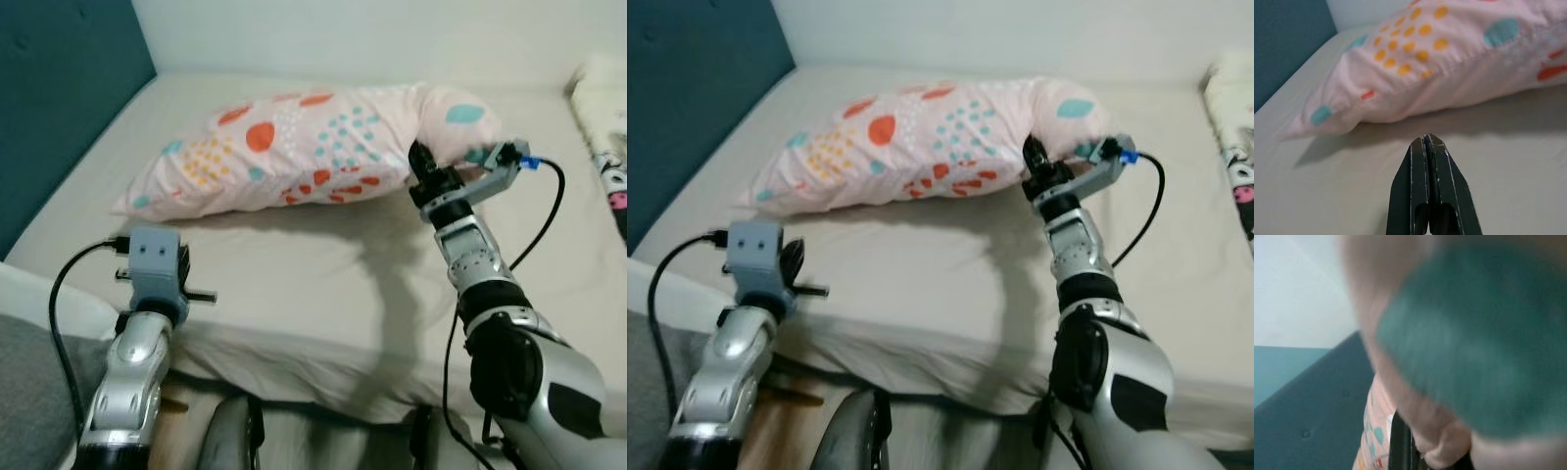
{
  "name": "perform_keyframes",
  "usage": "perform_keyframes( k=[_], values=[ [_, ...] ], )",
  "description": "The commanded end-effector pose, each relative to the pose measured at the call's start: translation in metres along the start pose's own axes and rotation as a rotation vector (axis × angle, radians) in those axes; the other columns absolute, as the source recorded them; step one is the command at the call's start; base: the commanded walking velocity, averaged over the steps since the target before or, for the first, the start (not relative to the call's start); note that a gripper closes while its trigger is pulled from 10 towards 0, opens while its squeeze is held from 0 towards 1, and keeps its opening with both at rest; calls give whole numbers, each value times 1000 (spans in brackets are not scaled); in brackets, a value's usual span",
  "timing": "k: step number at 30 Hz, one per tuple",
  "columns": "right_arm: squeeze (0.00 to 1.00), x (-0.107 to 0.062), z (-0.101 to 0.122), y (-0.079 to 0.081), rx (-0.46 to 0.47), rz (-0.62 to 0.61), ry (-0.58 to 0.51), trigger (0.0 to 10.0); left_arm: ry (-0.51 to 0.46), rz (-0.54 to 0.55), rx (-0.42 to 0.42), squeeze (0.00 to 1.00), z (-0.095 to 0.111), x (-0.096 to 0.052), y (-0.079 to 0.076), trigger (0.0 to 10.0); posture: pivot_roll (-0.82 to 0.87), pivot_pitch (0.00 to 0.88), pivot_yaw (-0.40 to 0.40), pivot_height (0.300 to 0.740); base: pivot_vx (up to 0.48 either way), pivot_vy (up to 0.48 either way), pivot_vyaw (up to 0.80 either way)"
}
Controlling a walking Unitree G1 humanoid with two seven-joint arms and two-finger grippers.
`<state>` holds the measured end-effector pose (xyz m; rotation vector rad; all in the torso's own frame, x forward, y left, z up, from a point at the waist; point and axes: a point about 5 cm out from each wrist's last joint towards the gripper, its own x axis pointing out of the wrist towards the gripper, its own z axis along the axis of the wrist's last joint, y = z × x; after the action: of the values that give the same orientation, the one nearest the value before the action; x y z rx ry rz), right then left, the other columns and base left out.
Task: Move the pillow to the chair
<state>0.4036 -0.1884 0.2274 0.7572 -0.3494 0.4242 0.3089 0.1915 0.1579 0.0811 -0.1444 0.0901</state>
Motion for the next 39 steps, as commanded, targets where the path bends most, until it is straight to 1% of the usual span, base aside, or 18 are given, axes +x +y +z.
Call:
perform_keyframes(
  k=[1, 3, 5, 6, 7, 8, 9, 11, 12, 13, 15, 20, 22, 23, 25, 27, 33, 39],
  values=[
    [0, 1, 13, 4, -20, 50, -52, 0, 54, 17, -33, 0, -14, 0, 1, 10000, 134, 0, 53, 535, 0, 0, 0],
    [0, -2, 12, 0, -34, 46, -40, 0, 84, 16, -74, 0, -22, 4, -3, 10000, 116, 0, 56, 545, 0, 0, 0],
    [0, -3, 12, -2, -38, 36, -31, 0, 96, 14, -87, 0, -26, 5, -5, 10000, 116, 0, 56, 549, 0, 0, 0],
    [0, -8, 8, -6, -37, 21, -13, 0, 118, 15, -116, 0, -33, 5, -8, 10000, 109, 0, 48, 554, 0, 0, 0],
    [0, -14, 2, -11, -44, 5, 18, 0, 143, 21, -147, 0, -40, 3, -10, 10000, 105, 0, 43, 559, 0, 0, 0],
    [0, -14, 2, -11, -44, 5, 18, 0, 143, 21, -147, 0, -40, 3, -10, 10000, 105, 0, 43, 559, 0, 0, 0],
    [0, -21, -5, -14, -42, -5, 40, 0, 165, 28, -178, 0, -47, 0, -11, 10000, 104, 0, 42, 564, 0, 0, 0],
    [0, -31, -17, -19, -30, -22, 74, 0, 201, 41, -206, 0, -57, -4, -14, 10000, 97, 0, 40, 574, 0, 0, 0],
    [0, -35, -22, -20, -17, -26, 82, 0, 216, 47, -215, 0, -61, -5, -15, 10000, 88, 0, 41, 579, -277, 0, 0],
    [0, -35, -22, -20, -17, -26, 82, 0, 216, 47, -215, 0, -61, -5, -15, 10000, 88, 0, 41, 579, -277, 0, 0],
    [0, -39, -31, -17, -8, -20, 101, 0, 231, 47, -226, 0, -66, -7, -17, 10000, 84, 0, 37, 589, -381, 0, 0],
    [0, -38, -37, -12, 0, -5, 115, 0, 238, 35, -239, 0, -68, -5, -21, 10000, 80, 0, 36, 599, -480, 0, 0],
    [0, -33, -44, -5, 2, 22, 138, 0, 213, -4, -235, 0, -66, -2, -27, 10000, 81, 0, 23, 609, 0, 0, 0],
    [0, -33, -44, -5, 2, 22, 138, 0, 213, -4, -235, 0, -66, -2, -27, 10000, 81, 0, 23, 609, 0, 0, 0],
    [0, -29, -47, 0, 10, 38, 148, 0, 208, -17, -222, 0, -66, 0, -31, 10000, 82, 0, 21, 618, 0, 0, 0],
    [0, -28, -48, 2, 6, 43, 157, 0, 212, -18, -231, 0, -68, 0, -34, 10000, 85, 0, 12, 628, 0, 0, 0],
    [0, -28, -49, 3, 8, 40, 162, 0, 237, -11, -240, 0, -76, -5, -39, 10000, 90, 0, 9, 653, 0, 0, 0],
    [0, -28, -47, 4, 10, 37, 157, 0, 251, -28, -248, 0, -83, -10, -44, 10000, 90, 0, 6, 677, 0, 0, 0]
  ],
)
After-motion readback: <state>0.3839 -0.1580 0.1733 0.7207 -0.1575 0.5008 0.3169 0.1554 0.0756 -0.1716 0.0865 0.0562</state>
